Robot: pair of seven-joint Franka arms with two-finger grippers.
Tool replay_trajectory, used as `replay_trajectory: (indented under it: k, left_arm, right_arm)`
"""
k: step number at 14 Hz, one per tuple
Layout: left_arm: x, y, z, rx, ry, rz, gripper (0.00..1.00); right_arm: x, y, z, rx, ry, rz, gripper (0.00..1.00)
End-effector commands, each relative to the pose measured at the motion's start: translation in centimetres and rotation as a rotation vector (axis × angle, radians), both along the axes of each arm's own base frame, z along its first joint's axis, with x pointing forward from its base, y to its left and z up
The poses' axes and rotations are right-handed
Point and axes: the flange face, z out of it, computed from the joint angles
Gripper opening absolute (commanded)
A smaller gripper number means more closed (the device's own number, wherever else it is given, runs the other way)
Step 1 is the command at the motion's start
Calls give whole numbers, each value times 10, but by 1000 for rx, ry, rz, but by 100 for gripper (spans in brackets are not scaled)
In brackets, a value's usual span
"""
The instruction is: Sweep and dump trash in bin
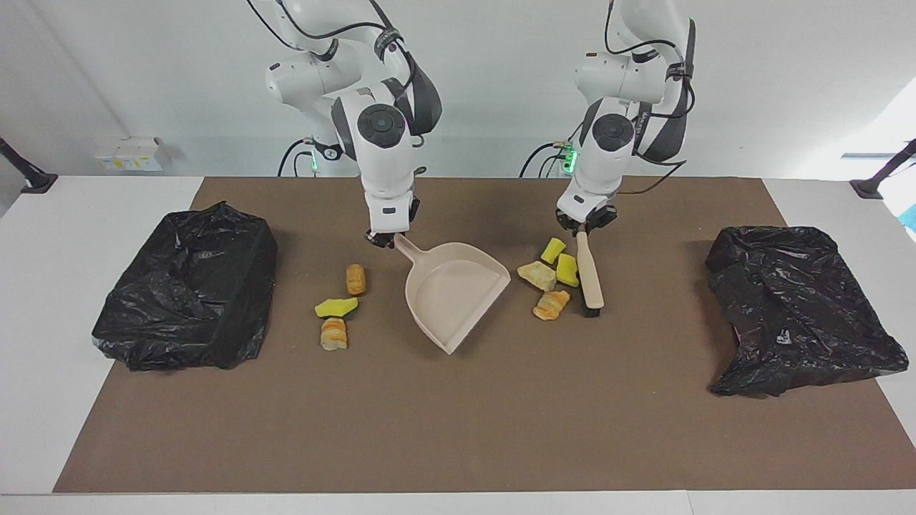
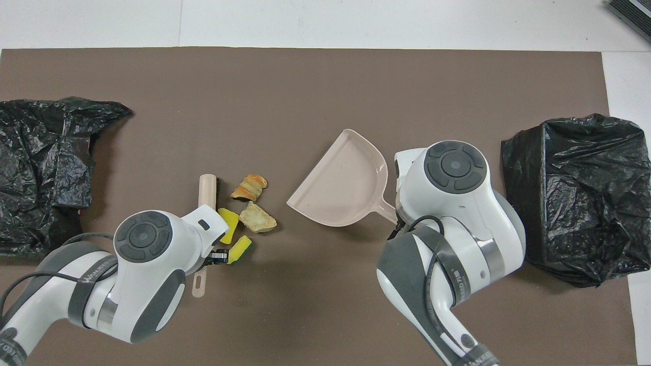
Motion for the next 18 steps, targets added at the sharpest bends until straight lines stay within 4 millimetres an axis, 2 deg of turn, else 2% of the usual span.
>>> replay_trajectory:
  k: [1, 3, 5, 6, 8, 10, 12, 13, 15, 18]
  left_arm:
    - [3, 23, -3, -28, 8, -26, 0]
    - [2, 24, -4, -26, 12, -27, 0]
    - [-3, 21, -6, -24, 28, -55, 0]
    - [-8, 26, -9, -23, 55, -98, 0]
    - [-16, 31, -11, -19, 81, -118, 0]
    - [-19, 32, -12, -16, 83, -109, 0]
    - [-22, 25, -12, -7, 87, -94, 0]
    - [-25, 19, -11, 0, 84, -75, 0]
    - [-36, -8, -8, 12, 67, -59, 0]
    - [-54, -48, -5, -69, 77, -51, 0]
  right_arm:
    - [-7, -3, 7, 0, -13, 214, 0]
    - [-10, 3, 4, 4, -4, 269, 0]
    - [-23, 32, -9, -7, 3, 320, 0]
    - [-24, 38, -12, -7, -9, 330, 0]
    - [-27, 39, -20, -1, -20, 335, 0]
    - [-38, 54, -32, -4, -19, 350, 0]
    - [-46, 59, -40, -6, -21, 341, 0]
    - [-46, 61, -47, -11, -11, 343, 0]
    - [-49, 72, -55, -12, -16, 351, 0]
    - [-52, 79, -59, -15, -21, 333, 0]
